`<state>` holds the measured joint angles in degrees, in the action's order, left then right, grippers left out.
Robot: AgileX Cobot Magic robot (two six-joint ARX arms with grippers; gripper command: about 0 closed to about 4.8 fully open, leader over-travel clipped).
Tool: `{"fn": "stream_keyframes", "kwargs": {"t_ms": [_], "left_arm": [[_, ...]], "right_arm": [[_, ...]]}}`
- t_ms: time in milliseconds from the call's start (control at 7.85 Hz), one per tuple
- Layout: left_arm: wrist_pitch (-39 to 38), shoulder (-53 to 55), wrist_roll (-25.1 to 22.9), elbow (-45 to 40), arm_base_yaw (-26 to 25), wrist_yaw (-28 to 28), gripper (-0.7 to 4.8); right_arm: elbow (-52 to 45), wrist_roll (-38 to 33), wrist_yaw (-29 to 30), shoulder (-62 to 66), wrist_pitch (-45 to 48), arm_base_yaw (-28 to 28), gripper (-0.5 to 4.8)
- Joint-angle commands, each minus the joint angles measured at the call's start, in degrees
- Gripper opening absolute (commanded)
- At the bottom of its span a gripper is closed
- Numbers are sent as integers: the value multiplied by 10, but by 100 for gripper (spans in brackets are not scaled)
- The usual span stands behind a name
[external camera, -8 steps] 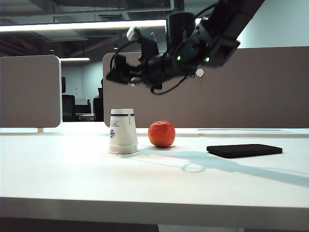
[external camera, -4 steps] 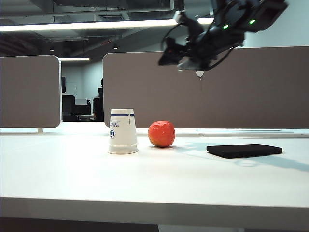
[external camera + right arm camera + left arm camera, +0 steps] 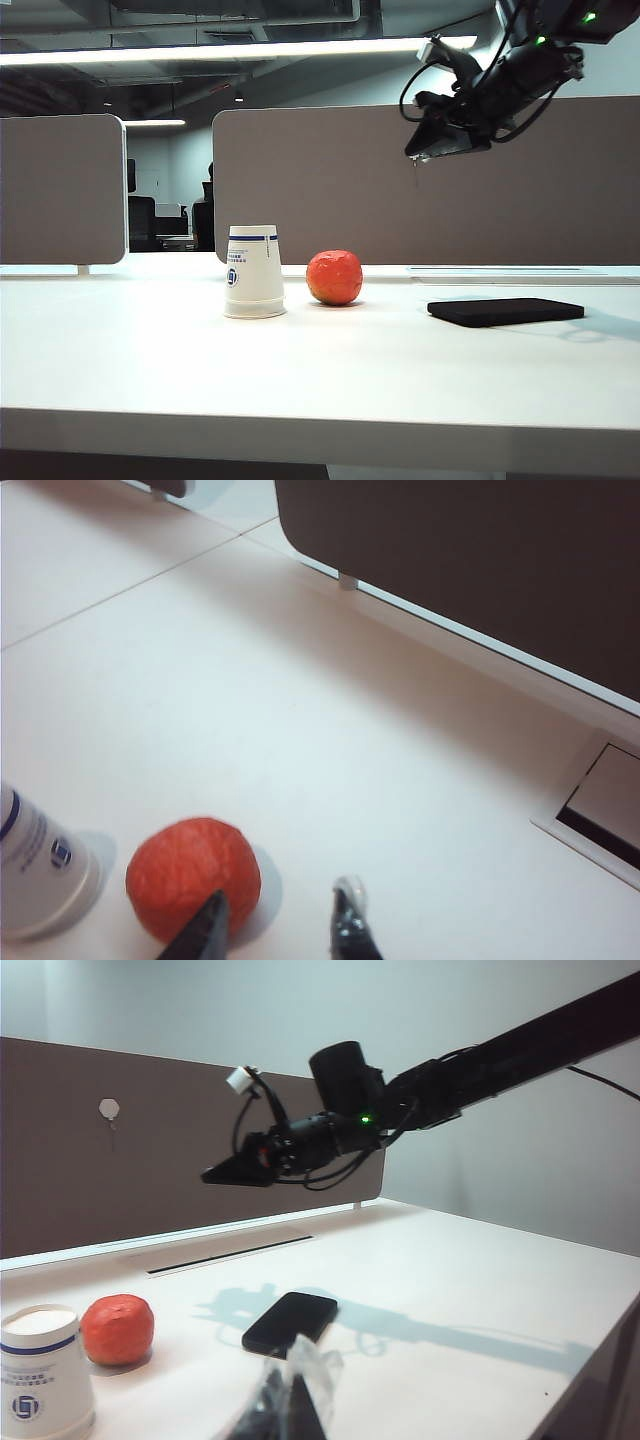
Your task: Carefully pick up the cup on the right and stack it on top of the cup on the left.
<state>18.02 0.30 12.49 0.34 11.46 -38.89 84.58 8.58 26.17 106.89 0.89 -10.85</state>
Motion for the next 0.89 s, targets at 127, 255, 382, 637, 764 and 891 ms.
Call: {"fn": "stream_keyframes", "kwargs": {"t_ms": [127,255,382,637,764,891], "left_arm": [[4,0,0,1,0,3,-5],[5,0,0,1,0,4,-5],[4,0,0,1,0,8,-5],[-15,0,0,1,0,33,-5],[-29,0,0,1,0,52,-5],[-32,0,0,1,0,62,-5]], "right_arm": [[-73,26,12,-78,-6,34,23],[-148,24,39,-167,-34,61,-6],[-195,25,35,-221,-50,71,-6],[-290,37,20,-313,-22,74,-6],[-376,34,-8,-389,16,74,-6],[-506,-15,-60,-516,82,74,-6]]}}
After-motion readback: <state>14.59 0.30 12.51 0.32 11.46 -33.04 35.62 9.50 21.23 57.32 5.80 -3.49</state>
